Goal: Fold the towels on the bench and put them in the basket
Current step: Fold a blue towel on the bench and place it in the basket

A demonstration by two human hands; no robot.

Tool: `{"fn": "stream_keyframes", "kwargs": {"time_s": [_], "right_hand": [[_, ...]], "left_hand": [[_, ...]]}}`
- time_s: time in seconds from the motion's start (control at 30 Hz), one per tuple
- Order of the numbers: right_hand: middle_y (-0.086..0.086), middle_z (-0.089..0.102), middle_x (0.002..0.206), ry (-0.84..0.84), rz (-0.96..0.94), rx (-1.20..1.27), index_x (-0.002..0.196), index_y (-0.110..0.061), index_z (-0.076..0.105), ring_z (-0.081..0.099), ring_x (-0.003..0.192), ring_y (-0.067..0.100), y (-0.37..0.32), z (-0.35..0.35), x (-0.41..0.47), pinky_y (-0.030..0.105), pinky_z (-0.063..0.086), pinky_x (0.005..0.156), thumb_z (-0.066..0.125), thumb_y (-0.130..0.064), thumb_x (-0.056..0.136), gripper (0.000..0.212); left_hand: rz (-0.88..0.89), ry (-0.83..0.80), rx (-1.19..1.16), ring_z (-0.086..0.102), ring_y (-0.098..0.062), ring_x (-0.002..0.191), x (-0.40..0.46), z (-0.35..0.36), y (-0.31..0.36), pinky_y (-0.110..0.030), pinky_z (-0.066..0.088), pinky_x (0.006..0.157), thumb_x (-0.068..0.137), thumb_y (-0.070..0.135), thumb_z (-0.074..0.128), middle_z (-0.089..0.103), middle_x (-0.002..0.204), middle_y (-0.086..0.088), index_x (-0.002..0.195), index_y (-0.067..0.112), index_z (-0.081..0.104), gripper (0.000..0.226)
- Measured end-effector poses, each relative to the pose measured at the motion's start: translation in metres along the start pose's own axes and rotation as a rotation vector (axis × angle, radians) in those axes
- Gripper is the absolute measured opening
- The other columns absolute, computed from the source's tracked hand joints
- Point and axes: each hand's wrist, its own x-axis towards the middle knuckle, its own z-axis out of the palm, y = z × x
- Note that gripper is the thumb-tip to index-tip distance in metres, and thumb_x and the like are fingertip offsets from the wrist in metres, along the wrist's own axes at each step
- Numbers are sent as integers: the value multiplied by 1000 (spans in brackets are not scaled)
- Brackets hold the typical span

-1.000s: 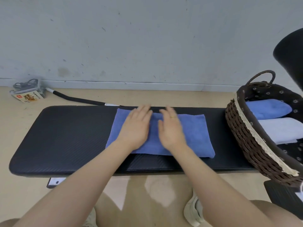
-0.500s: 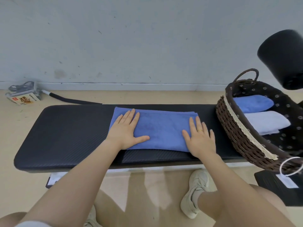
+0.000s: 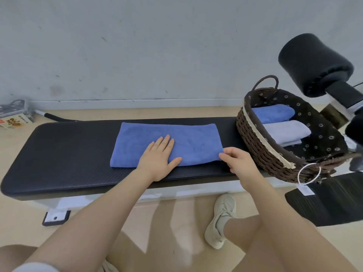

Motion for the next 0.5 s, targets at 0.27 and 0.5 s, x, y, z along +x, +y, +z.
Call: {"fn": "stream_keyframes", "kwargs": {"time_s": [0.27,0.5], "right_hand": [[-4,54,89,-187,177,24,92,-14,46,65,57,13,-4,-6,-2,18,31,41,40,-19,100,10],[7,53,75,-62,82,-610,80,-10,48,49,63,18,-11,-3,7,28,38,58,51,-2,84,10]], "left_hand": [[14,-5,-1,-5,-15,146,-1,-1,-3,-32,-2,119,98,50,17,-6,158,2,150,21,-1,62],[10,-10,-7,-7,-17,146,-1,-2,-5,-33,-3,118,99,46,20,-10,158,-1,150,25,-2,59]]}}
